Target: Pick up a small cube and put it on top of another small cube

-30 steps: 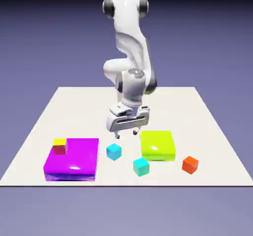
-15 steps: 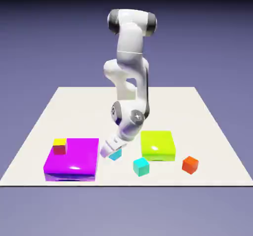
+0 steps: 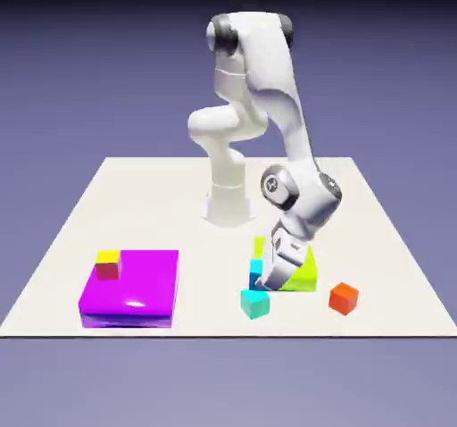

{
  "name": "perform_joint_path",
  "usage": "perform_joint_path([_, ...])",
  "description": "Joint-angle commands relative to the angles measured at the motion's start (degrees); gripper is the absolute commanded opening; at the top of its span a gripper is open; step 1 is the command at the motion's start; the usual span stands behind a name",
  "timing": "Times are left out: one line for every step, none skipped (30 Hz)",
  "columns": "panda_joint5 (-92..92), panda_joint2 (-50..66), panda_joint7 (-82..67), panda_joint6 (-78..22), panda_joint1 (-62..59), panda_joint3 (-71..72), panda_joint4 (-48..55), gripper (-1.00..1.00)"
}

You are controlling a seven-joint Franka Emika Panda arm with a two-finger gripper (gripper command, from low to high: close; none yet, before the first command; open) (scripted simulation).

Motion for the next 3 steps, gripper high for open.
perform_joint_path([0.0, 0.0, 0.0, 0.0, 0.0, 0.0, 0.0, 1.00])
perform_joint_path([1.3, -2.1, -1.0, -2.4, 0.4, 0.7, 0.4, 1.00])
perform_joint_path([2.7, -4.1, -2.1, -4.9, 0.7, 1.4, 0.7, 1.00])
